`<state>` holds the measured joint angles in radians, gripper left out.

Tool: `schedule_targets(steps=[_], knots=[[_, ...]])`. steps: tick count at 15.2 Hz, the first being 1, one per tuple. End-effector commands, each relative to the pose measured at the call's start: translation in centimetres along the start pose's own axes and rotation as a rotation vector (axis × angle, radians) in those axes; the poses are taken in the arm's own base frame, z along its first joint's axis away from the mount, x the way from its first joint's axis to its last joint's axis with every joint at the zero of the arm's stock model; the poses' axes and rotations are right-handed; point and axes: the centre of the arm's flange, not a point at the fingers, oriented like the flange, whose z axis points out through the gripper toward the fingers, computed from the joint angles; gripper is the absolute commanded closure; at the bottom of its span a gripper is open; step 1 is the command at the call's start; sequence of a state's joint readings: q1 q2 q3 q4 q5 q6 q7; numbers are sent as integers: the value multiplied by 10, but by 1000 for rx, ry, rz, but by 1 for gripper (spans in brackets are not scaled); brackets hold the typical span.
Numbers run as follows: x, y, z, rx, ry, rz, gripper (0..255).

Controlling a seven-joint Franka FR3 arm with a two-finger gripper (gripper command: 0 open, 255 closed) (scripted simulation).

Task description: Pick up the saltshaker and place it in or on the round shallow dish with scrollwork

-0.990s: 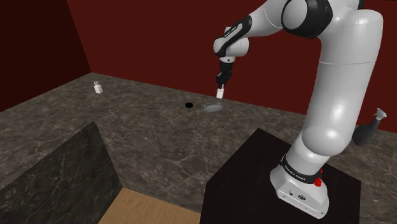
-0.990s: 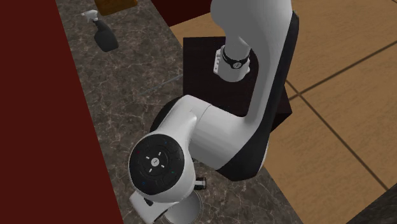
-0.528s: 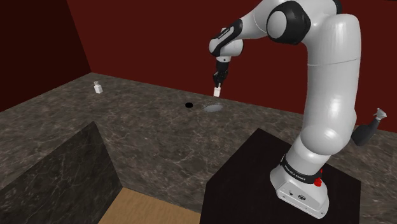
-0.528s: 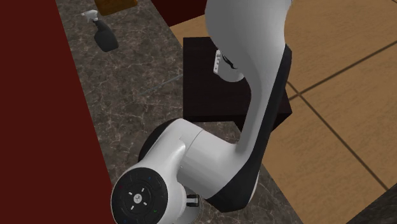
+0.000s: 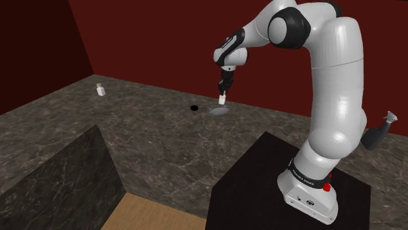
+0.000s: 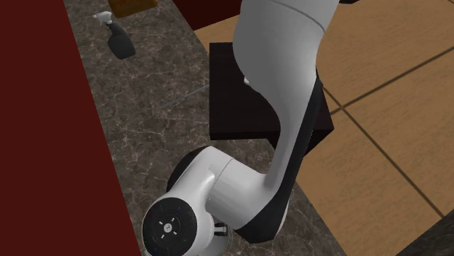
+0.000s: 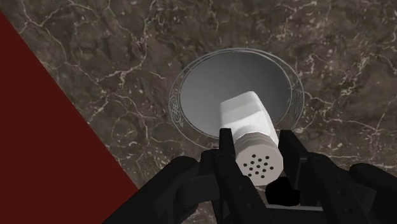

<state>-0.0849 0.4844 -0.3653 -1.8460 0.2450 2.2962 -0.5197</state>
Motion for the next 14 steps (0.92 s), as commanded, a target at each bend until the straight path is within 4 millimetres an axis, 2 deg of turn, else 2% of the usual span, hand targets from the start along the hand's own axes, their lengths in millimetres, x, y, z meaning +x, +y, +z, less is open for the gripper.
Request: schedule_targets(steps=[1,8,14], knots=[[0,0,12,0,0,0,255],[-1,1,49,0,0,0,255],[-1,1,52,0,0,0,255]])
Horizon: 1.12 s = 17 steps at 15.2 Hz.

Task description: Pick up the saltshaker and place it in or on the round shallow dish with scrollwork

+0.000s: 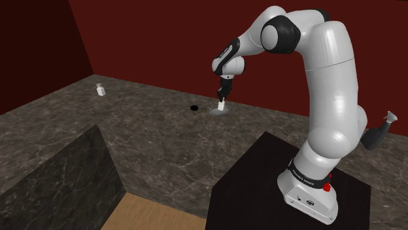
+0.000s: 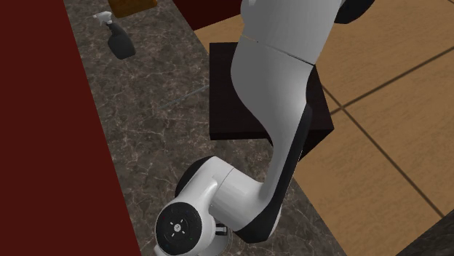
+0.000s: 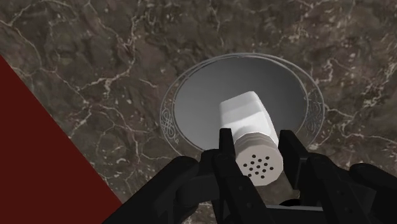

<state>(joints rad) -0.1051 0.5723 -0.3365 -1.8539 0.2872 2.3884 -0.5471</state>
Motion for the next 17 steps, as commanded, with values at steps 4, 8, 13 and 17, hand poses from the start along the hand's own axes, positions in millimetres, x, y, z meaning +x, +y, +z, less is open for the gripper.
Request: schedule_targets(steps=[4,8,13,17], knots=[[0,0,0,0,0,0,0],[0,0,0,0,0,0,0],[0,0,-50,0,0,0,0],[0,0,-50,0,0,0,0]])
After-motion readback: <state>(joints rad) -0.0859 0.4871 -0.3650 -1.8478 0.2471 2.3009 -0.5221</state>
